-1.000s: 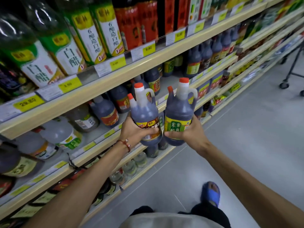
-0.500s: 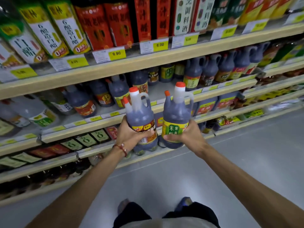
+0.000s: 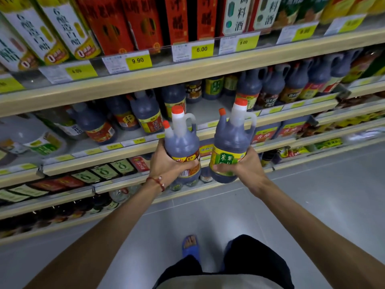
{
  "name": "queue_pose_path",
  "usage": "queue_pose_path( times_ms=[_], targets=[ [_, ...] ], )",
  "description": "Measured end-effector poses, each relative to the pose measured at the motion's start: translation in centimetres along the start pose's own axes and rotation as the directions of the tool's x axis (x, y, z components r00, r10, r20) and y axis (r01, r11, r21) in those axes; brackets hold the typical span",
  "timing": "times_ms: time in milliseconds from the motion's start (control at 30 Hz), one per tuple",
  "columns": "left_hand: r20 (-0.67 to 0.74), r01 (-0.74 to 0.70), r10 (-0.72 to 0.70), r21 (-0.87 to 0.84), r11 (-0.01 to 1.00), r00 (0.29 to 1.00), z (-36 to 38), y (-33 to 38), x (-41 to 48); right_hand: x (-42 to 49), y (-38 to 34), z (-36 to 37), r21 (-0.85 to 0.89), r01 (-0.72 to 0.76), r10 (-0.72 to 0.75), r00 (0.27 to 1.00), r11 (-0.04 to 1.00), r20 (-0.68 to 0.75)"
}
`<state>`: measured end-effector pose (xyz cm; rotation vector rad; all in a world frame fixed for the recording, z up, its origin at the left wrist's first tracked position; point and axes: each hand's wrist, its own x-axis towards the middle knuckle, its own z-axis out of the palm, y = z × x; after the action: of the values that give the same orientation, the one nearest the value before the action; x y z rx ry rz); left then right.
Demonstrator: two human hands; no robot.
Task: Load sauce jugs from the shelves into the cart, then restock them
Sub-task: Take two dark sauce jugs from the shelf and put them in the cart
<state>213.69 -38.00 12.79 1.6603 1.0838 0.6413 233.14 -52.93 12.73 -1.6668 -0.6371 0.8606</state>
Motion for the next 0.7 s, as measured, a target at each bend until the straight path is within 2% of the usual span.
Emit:
queue_pose_path(
  times_ms=[133, 233, 400, 700],
  targets=[
    [-0.038, -0.007, 0.011, 0.089, 0.996, 0.999, 1.7, 1.1, 0.2, 1.5, 0.2, -1.6, -0.019, 0.012, -0.011, 0.999, 1.0, 0.03],
    [-0.119, 0.022, 0.001, 0.197, 0.98, 0.993, 3.5, 2.2, 0.3, 2.9, 0.2, -3.3, -0.04, 0.032, -0.029, 0.997, 0.999, 0.066],
    [-0.224, 0.084, -0.026, 0.25, 0.965, 0.974, 6.7, 3.6, 0.7, 5.3, 0.4, -6.6, -0.078, 0.045, -0.033, 0.989, 0.996, 0.145],
    [-0.267, -0.092, 0.15, 0.216, 0.972, 0.952, 10.4, 5.3, 1.6, 7.8, -0.4, -9.9, -0.112, 0.109, -0.093, 0.985, 0.988, 0.145]
  ],
)
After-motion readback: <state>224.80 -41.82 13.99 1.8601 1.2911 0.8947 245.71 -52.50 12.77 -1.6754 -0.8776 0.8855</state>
